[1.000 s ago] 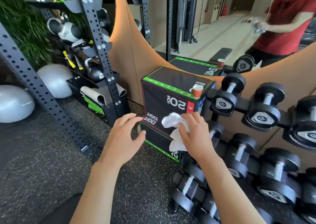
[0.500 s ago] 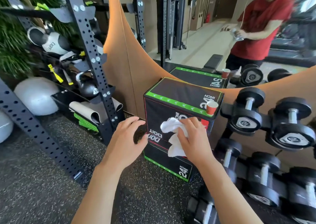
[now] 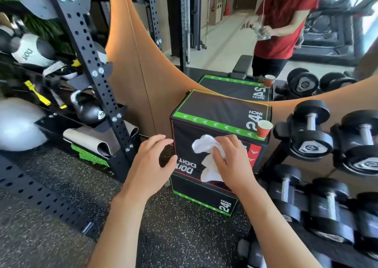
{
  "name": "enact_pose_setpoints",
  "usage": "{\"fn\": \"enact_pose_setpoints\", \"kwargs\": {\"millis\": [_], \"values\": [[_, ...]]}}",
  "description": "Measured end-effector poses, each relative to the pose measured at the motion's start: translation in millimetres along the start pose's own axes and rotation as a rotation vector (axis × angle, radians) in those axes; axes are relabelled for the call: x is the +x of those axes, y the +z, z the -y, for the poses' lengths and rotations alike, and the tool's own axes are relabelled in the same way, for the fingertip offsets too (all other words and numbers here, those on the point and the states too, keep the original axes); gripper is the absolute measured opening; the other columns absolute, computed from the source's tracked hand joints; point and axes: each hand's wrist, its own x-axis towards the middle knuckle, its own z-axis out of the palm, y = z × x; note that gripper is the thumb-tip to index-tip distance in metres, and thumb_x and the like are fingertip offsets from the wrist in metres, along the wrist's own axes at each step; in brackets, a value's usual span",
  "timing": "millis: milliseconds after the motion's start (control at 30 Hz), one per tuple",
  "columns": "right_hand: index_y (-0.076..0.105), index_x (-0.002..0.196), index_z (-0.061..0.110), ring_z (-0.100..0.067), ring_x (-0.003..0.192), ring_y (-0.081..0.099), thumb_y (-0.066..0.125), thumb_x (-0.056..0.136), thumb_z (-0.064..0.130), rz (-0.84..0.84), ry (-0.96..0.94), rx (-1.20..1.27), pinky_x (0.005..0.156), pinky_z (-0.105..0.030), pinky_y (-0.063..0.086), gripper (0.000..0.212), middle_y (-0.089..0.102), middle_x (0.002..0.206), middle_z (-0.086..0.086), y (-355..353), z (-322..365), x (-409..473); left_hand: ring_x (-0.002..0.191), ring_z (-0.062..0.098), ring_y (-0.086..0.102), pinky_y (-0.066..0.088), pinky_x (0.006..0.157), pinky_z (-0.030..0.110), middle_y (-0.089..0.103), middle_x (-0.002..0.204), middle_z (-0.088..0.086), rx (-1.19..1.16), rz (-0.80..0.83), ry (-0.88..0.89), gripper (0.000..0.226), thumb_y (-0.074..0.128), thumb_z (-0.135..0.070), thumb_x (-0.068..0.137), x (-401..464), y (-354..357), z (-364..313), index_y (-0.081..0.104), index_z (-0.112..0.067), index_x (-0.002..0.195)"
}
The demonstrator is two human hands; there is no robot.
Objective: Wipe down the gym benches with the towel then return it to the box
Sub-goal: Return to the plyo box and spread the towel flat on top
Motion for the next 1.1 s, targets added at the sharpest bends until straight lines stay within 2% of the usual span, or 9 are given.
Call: {"fn": "enact_pose_setpoints", "kwargs": {"millis": [133,300,467,700,933,1100], "values": [[0.065,0.125,0.021,-0.024,0.107,0.054,0.047,0.097,0.039,-0.03,0.02,-0.005,0.096,-0.043,0.043,0.037,0.057,0.117,0.003,14.8,-13.5,32.7,0.139,-0.012,0.023,0.025,0.112,0.022,0.042,0.149,-0.023,-0.015,0.006,0.007,0.046,0.058,-0.046,0.097,31.9,10.6,15.1,0.055,-0.036,0.142],[0.063,0.122,0.02,-0.027,0.106,0.056,0.047,0.097,0.039,-0.06,0.032,0.027,0.094,-0.05,0.048,0.035,0.057,0.113,0.0,34.5,-43.5,84.7,0.144,-0.001,0.031,0.03,0.112,0.025,0.042,0.15,-0.022,0.016,0.015,-0.02,0.045,0.061,-0.044,0.098,82.2,27.2,32.8,0.056,-0.034,0.141],[0.064,0.12,0.02,-0.026,0.098,0.056,0.046,0.095,0.038,-0.066,0.048,0.015,0.089,-0.048,0.049,0.036,0.057,0.112,0.001,41.1,-81.4,142.9,0.143,-0.003,0.03,0.03,0.113,0.025,0.04,0.15,-0.025,0.045,0.046,-0.005,0.044,0.059,-0.045,0.098,146.4,51.1,32.4,0.055,-0.037,0.141],[0.065,0.122,0.02,-0.026,0.103,0.055,0.048,0.095,0.035,-0.071,0.09,0.004,0.097,-0.051,0.047,0.036,0.056,0.116,0.001,32.9,-135.0,218.6,0.141,0.004,0.036,0.035,0.117,0.03,0.044,0.148,-0.02,0.068,0.055,0.033,0.043,0.061,-0.043,0.097,233.5,84.1,20.7,0.057,-0.034,0.139],[0.063,0.12,0.023,-0.025,0.103,0.053,0.06,0.1,0.025,-0.096,0.152,0.014,0.097,-0.054,0.046,0.02,0.054,0.116,0.003,38.8,-181.1,263.4,0.141,0.002,0.035,0.033,0.114,0.027,0.045,0.147,-0.021,0.088,0.1,0.071,0.043,0.062,-0.042,0.096,300.8,116.4,22.9,0.058,-0.035,0.138],[0.065,0.12,0.02,-0.026,0.099,0.054,0.04,0.095,0.045,-0.117,0.212,-0.018,0.094,-0.053,0.047,0.043,0.055,0.114,0.001,53.1,-200.3,296.5,0.14,-0.001,0.033,0.03,0.111,0.022,0.044,0.146,-0.022,0.089,0.152,0.112,0.045,0.061,-0.043,0.096,349.3,139.9,39.6,0.058,-0.034,0.14]]}}
